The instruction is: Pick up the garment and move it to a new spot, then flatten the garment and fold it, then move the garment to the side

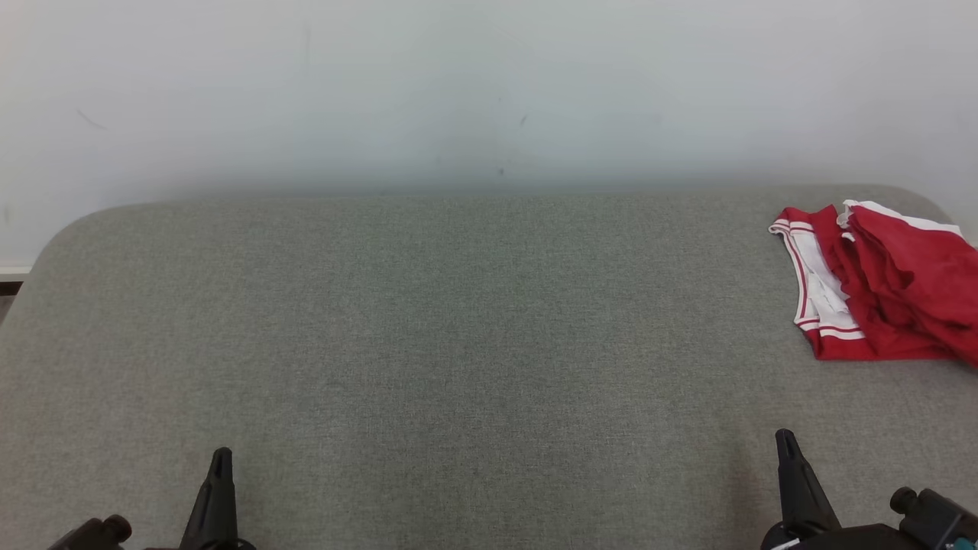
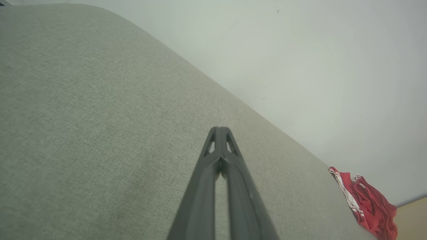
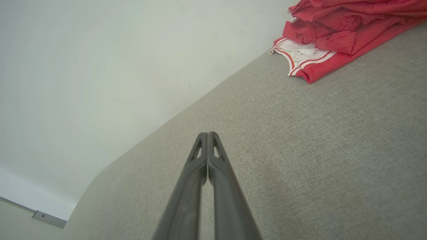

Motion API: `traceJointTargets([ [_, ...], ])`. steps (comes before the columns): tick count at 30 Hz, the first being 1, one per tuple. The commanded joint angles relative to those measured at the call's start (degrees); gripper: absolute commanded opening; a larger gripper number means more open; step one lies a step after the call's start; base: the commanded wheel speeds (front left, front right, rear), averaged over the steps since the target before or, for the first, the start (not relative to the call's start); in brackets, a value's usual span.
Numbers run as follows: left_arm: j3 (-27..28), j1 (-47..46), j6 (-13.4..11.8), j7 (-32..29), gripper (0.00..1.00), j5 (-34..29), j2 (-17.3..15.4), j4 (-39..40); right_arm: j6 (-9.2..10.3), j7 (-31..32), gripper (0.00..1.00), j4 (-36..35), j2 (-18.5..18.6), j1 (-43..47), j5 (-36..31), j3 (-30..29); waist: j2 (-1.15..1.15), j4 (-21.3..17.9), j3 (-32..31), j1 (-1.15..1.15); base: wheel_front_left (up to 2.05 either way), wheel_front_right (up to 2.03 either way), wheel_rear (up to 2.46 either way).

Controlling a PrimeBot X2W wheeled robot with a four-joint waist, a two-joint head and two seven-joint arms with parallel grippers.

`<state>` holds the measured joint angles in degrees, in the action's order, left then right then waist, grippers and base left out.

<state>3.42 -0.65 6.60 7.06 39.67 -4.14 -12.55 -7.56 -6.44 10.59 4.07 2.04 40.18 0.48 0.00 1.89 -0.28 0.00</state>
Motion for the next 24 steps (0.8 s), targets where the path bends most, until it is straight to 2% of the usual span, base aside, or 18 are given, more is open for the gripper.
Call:
traceJointTargets([
  [1,0.4,-1.5,0.2,-0.6,0.00,2.6,-0.1,0.5,0.03,0.5,0.00,-0.5,0.5,-1.6,2.6,-0.4,0.00,0.0,0.0,0.00,0.00,0.00,0.00],
  [24,1.3,-3.0,0.5,-4.8,0.00,18.6,0.4,-0.1,0.06,4.0,0.00,0.6,0.6,-3.8,19.0,-1.8,0.00,-0.5,0.1,0.00,0.00,0.00,0.00],
])
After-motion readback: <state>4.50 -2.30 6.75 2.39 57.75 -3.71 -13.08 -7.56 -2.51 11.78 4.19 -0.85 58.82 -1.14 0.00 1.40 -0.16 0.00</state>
